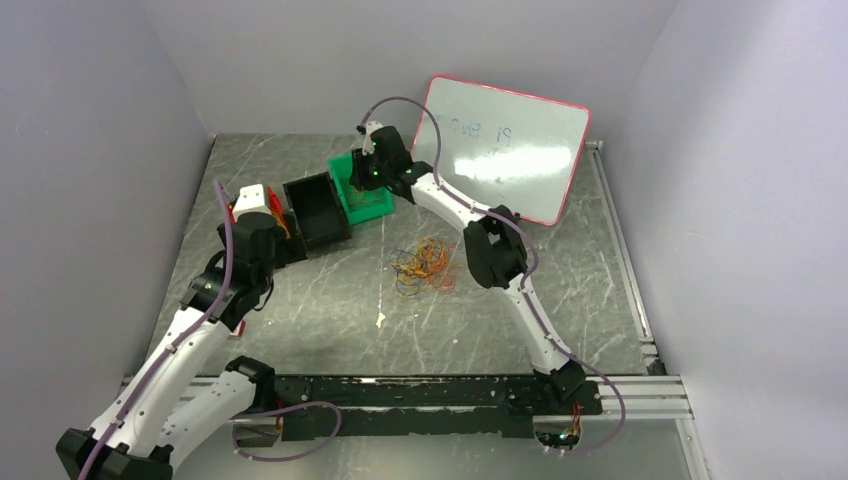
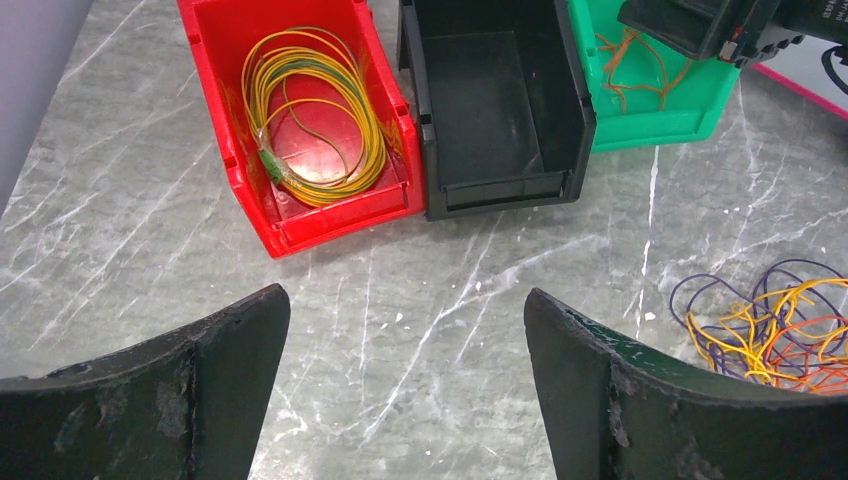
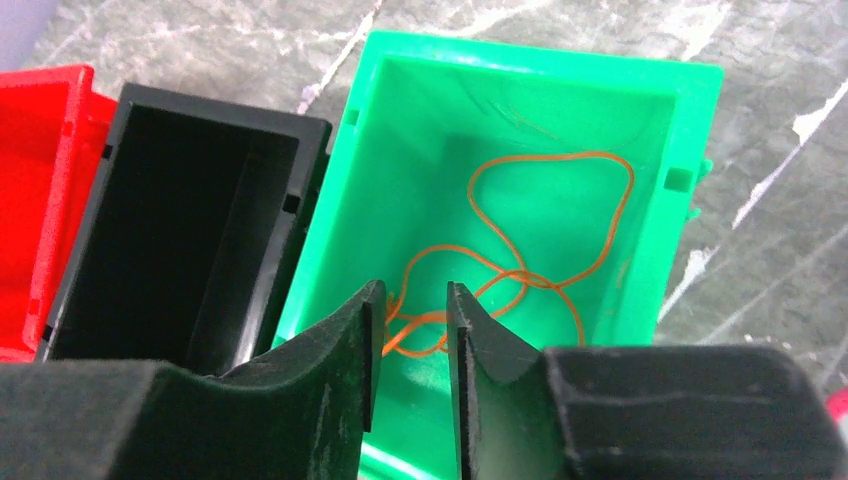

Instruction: Untangle the cables

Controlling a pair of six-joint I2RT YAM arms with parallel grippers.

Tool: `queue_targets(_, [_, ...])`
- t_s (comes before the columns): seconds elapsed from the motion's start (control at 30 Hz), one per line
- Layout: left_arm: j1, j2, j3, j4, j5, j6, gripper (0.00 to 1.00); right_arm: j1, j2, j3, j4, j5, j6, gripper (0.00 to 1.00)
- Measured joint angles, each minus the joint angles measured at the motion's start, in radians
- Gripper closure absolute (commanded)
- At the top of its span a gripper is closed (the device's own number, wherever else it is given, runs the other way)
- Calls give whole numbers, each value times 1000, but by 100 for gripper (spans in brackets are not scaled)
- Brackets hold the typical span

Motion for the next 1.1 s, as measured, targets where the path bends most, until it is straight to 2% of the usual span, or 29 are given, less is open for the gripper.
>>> queue_targets(0.1, [0, 0, 0, 0, 0, 2, 8, 0, -32, -42, -8, 6, -12, 58])
queue_targets(0.27, [0, 0, 0, 0, 1, 2, 9, 0, -158, -184, -26, 6, -20, 55])
queue_targets(0.5, [0, 0, 0, 0, 4, 2, 9, 0, -405, -394, -19, 7, -23, 52])
queue_targets(0.67, [0, -2, -1, 2, 14, 5, 10, 0, -618, -583, -39, 65, -42, 50])
queue_targets(0.9, [0, -34, -23, 60, 114, 46, 10, -26, -912, -856, -140, 209, -24, 50])
queue_targets(1.1, [0, -21, -32, 120, 211, 77, 10, -39, -1088, -1049, -187, 265, 93, 51])
